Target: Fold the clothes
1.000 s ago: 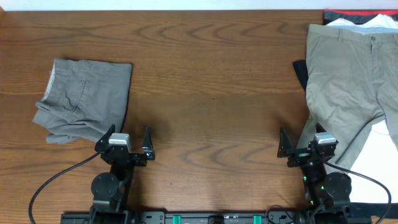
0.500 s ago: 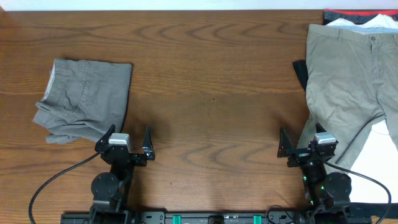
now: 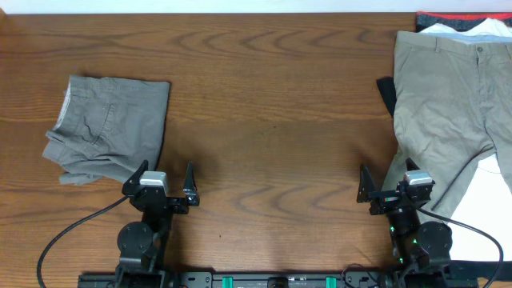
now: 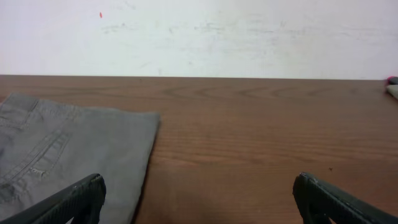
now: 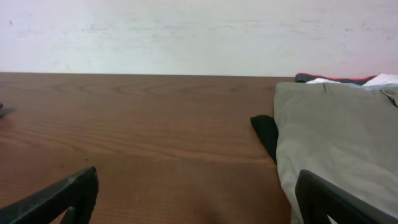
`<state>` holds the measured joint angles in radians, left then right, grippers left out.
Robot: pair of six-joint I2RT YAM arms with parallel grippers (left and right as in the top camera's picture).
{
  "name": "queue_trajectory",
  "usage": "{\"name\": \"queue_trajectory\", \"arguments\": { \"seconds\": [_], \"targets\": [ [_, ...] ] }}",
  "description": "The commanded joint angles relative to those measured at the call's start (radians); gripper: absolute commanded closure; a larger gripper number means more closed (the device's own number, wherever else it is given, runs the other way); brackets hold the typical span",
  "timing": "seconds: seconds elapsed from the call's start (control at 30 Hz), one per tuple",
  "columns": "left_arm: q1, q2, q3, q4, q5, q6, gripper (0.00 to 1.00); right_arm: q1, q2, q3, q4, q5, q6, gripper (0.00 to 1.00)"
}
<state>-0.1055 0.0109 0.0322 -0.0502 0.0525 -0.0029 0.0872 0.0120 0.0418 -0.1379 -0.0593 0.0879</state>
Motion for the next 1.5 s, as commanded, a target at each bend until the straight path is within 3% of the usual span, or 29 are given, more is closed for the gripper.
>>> {"name": "queue_trajectory", "arguments": {
  "seconds": [0.0, 0.13, 0.3, 0.47, 0.7, 0.87, 1.1, 1.3, 1.47],
  "targets": [
    [0.005, -0.007, -0.028, -0.014, -0.01, -0.001, 0.02, -0.008, -0.001, -0.005, 0.002, 0.002, 0.011, 0.01],
    [0.005, -0.007, -0.028, -0.016, -0.002, -0.006, 0.02, -0.008, -0.001, -0.005, -0.003, 0.027, 0.011, 0.01],
    [0.004, -0.002, -0.028, -0.014, 0.021, -0.162, 0.02, -0.008, -0.001, -0.005, -0.003, 0.026, 0.011, 0.01],
    [0.004, 0.008, -0.027, -0.011, 0.073, -0.245, 0.02, -0.008, -0.001, -0.005, 0.0, 0.024, 0.013, 0.01],
    [0.004, 0.026, -0.021, -0.009, 0.099, -0.297, 0.02, -0.008, -0.001, -0.005, 0.06, -0.188, 0.147, 0.01],
    [0.004, 0.044, 0.055, -0.063, 0.117, -0.311, 0.02, -0.008, -0.001, -0.001, 0.213, -0.399, 0.156, 0.01],
    [0.004, 0.3, 0.391, -0.269, 0.097, -0.311, 0.02, -0.008, 0.123, 0.173, 0.169, -0.399, 0.185, 0.01],
    [0.004, 0.709, 0.811, -0.576, 0.098, -0.31, 0.02, -0.008, 0.502, 0.464, 0.01, -0.383, 0.185, 0.01],
    [-0.005, 1.012, 1.193, -0.887, 0.097, -0.303, 0.02, -0.009, 0.899, 0.785, -0.342, -0.279, 0.061, 0.01]
  ]
}}
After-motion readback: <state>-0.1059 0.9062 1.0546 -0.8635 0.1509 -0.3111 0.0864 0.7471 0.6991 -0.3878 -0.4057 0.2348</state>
